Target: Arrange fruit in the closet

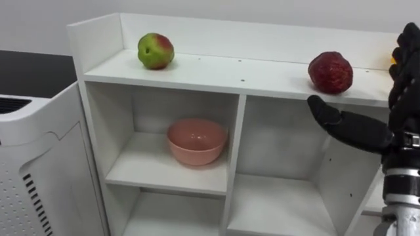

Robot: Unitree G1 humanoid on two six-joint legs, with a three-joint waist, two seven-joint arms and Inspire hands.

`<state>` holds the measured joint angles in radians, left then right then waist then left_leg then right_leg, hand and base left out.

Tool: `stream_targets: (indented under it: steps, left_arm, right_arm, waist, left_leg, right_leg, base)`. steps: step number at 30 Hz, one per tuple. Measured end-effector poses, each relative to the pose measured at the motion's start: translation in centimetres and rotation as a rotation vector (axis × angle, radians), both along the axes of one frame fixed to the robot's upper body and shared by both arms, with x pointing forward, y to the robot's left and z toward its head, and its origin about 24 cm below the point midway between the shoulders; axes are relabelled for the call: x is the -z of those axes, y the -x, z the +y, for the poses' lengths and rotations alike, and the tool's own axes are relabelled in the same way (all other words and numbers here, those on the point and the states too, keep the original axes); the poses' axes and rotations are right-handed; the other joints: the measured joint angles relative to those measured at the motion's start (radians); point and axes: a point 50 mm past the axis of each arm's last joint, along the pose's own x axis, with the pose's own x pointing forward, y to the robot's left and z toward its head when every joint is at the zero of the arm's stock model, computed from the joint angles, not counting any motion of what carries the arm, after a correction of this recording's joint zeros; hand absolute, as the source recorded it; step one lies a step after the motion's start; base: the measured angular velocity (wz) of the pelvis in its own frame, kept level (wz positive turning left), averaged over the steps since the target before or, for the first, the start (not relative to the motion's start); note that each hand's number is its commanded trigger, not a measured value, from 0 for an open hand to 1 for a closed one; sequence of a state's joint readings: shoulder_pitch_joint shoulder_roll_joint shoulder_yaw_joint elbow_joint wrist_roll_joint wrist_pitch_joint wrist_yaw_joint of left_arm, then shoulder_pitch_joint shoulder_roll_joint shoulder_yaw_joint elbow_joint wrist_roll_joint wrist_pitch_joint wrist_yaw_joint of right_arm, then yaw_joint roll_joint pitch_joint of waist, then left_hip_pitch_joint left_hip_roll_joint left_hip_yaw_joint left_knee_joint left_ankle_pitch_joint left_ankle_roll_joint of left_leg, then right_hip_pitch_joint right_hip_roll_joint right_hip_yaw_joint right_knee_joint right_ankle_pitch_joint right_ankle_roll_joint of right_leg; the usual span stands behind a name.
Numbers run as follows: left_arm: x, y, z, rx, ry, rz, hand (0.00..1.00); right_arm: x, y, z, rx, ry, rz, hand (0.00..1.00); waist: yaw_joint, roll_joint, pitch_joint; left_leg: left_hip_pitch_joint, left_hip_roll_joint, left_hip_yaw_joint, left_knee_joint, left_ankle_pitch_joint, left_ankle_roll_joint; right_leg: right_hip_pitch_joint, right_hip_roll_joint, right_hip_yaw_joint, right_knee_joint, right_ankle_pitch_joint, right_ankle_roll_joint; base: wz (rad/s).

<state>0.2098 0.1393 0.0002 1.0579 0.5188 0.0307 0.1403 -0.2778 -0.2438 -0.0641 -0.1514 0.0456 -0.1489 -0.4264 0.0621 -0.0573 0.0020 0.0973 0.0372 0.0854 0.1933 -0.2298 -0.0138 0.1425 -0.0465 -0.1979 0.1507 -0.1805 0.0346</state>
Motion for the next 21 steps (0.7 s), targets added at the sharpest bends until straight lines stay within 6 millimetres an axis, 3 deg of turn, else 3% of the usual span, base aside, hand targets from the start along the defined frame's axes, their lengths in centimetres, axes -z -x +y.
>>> stream_targets:
  steps: [11,21]
  left_arm:
    - [-0.1,0.1,0.1,0.028,-0.014,0.019,0.0]
    - [-0.1,0.2,0.3,0.005,0.001,0.032,0.0]
  right_arm:
    - [-0.4,-2.0,-1.0,-0.027,-0.079,0.041,0.0]
    - [-1.6,-3.7,-1.9,0.005,-0.085,0.051,0.0]
  waist:
    - [0.004,-0.014,0.007]
    - [0.017,-0.019,0.0042]
  left_leg:
    - [-0.018,0.0,-0.006,0.016,0.001,-0.001]
    - [-0.019,0.0,-0.007,0.021,0.001,-0.001]
  right_leg:
    - [-0.001,0.0,-0.003,0.0,0.0,0.0]
    - [0.0,0.0,-0.003,0.002,0.0,0.0]
  base:
    - [0.01]
    - [0.0]
